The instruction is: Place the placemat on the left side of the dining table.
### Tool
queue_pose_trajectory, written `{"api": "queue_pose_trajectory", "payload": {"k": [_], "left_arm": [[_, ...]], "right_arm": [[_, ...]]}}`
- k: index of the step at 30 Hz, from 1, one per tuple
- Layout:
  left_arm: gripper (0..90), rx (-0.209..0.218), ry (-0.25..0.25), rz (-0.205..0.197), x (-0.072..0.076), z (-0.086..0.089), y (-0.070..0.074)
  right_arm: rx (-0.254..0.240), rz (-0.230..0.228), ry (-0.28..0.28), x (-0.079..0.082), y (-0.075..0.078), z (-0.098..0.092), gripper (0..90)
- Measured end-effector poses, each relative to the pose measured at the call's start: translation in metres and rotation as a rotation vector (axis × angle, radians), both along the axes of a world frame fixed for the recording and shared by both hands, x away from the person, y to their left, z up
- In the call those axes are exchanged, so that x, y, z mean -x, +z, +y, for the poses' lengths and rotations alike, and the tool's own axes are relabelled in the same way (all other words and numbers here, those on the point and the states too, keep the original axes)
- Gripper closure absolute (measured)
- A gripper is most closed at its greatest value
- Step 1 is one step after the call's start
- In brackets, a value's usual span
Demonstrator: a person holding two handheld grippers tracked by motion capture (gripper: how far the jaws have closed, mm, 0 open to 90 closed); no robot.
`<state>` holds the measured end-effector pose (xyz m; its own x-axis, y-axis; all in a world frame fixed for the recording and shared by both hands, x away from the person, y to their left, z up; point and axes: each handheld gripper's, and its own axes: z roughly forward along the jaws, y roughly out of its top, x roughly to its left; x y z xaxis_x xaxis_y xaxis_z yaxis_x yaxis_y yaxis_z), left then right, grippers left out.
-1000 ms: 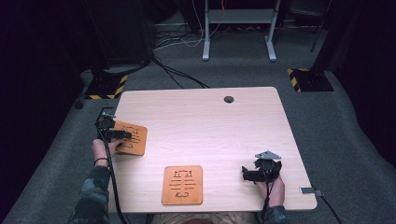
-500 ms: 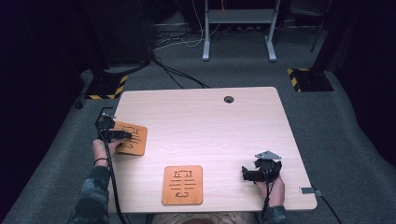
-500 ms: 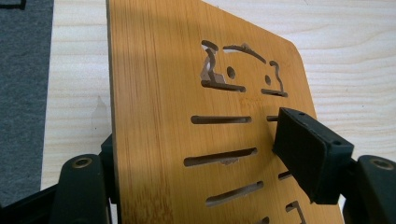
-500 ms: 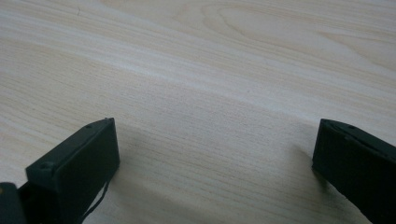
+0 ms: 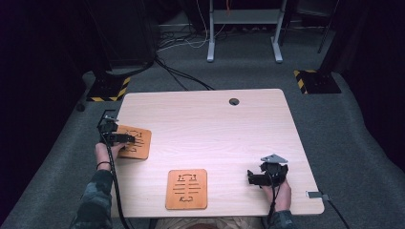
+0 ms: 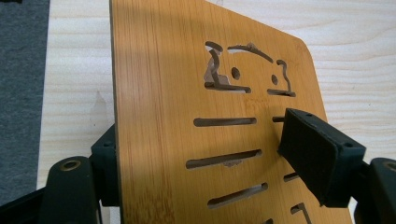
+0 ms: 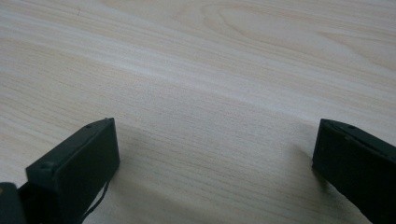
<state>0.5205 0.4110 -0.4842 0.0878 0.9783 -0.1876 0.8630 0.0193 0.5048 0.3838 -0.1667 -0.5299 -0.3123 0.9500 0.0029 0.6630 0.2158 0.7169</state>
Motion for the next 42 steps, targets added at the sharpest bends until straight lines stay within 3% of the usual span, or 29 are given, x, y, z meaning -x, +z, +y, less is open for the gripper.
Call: {"api": "queue_pose_trajectory", "payload": {"k": [11, 32, 42], "left_arm": [[23.2, 0.031, 0.012, 0.004, 0.001, 0.003, -0.004], [18.9, 0.054, 0.019, 0.018, -0.002, 0.008, -0.013], [17.0, 0.033, 0.021, 0.022, -0.003, 0.007, -0.015]], "right_arm": [[0.002, 0.0, -0.001, 0.0, 0.0, 0.0, 0.0], [0.0, 0.0, -0.002, 0.0, 0.0, 0.0, 0.0], [0.0, 0.0, -0.003, 0.0, 0.0, 0.0, 0.0]]}}
